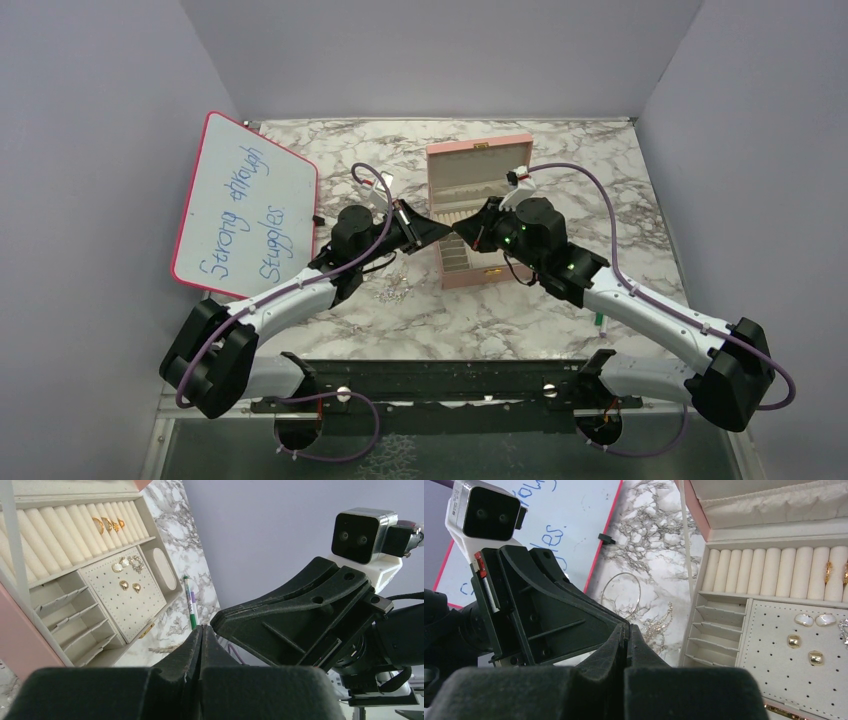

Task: Organize the mixed jewelry
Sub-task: Adjust the jewelry.

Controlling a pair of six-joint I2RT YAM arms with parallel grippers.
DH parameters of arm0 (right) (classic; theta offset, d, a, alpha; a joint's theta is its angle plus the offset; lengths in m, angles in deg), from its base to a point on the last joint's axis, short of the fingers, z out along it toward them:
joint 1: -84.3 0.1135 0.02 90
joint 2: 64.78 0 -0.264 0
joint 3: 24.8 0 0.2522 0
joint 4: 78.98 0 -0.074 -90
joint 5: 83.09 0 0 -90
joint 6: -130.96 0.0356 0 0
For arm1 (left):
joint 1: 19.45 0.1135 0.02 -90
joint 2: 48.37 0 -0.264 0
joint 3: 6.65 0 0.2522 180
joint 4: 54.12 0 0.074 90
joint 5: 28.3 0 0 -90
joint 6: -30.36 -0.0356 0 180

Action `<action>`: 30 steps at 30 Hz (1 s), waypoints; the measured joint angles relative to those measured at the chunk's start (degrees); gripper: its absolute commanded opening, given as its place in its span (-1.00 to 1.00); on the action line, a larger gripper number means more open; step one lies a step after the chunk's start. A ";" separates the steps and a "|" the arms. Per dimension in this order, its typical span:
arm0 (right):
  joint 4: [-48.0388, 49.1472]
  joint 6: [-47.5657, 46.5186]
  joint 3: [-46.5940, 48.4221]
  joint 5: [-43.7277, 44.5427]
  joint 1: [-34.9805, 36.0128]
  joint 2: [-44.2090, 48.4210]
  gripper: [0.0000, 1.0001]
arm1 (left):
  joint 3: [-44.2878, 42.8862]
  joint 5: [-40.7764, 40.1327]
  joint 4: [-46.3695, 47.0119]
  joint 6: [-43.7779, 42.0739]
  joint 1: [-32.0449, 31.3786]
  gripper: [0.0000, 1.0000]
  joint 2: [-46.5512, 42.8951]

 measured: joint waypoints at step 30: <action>17.05 3.23 -8.90 -3.67 -3.89 8.17 0.19 | -0.68 2.21 -0.22 0.59 -0.13 -1.00 -4.96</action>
